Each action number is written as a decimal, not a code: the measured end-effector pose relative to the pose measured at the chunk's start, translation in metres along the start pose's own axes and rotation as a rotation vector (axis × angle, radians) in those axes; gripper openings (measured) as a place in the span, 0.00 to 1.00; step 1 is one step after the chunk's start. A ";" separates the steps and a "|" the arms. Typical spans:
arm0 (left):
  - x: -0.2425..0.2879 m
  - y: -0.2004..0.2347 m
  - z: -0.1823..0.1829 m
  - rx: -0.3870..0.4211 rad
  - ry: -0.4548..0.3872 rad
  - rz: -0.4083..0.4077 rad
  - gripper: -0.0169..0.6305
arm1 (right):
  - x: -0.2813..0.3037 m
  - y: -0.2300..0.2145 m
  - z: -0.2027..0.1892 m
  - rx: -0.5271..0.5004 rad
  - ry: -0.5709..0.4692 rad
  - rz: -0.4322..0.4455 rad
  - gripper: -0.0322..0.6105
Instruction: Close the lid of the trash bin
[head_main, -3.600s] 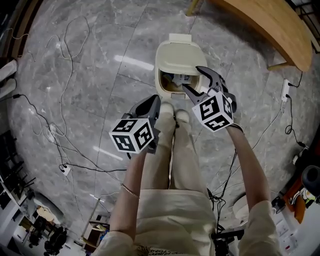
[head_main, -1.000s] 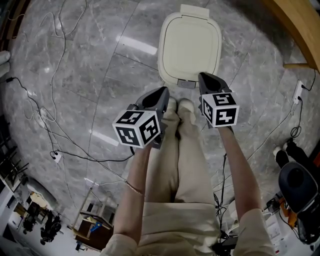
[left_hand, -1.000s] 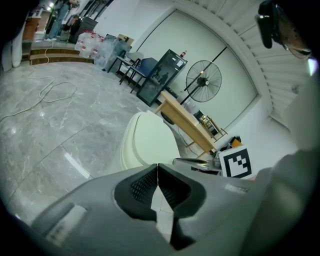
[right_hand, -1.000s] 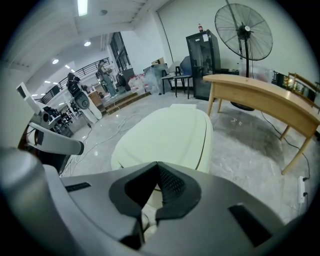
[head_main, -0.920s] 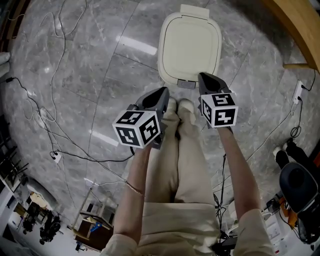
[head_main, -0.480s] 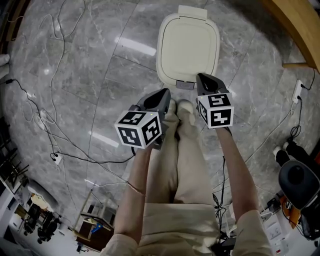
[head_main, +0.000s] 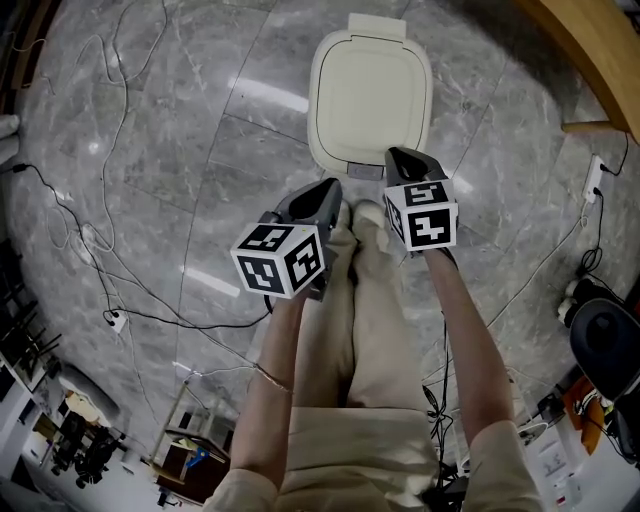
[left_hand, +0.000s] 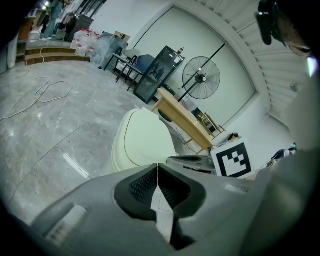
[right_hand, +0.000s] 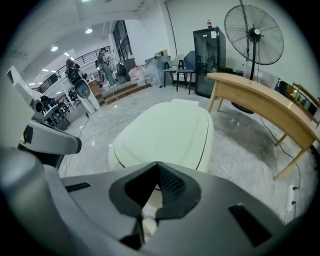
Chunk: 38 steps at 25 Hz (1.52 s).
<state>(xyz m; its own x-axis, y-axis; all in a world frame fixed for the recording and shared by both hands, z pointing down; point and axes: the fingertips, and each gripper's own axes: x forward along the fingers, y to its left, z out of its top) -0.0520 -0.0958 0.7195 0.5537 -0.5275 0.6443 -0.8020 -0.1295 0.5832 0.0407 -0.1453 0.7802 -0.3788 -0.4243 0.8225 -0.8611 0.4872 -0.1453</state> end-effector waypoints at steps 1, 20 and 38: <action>-0.001 -0.001 0.001 0.002 0.001 0.001 0.06 | 0.000 0.000 0.000 0.009 0.003 0.003 0.06; -0.082 -0.071 0.079 0.166 -0.105 -0.036 0.06 | -0.146 0.022 0.073 0.010 -0.206 0.077 0.06; -0.185 -0.150 0.161 0.324 -0.297 -0.077 0.06 | -0.274 0.064 0.165 -0.131 -0.363 0.144 0.06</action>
<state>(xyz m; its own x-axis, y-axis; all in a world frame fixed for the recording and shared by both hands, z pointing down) -0.0708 -0.1140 0.4330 0.5638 -0.7185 0.4073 -0.8161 -0.4090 0.4083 0.0338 -0.1241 0.4550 -0.6075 -0.5747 0.5483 -0.7490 0.6443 -0.1546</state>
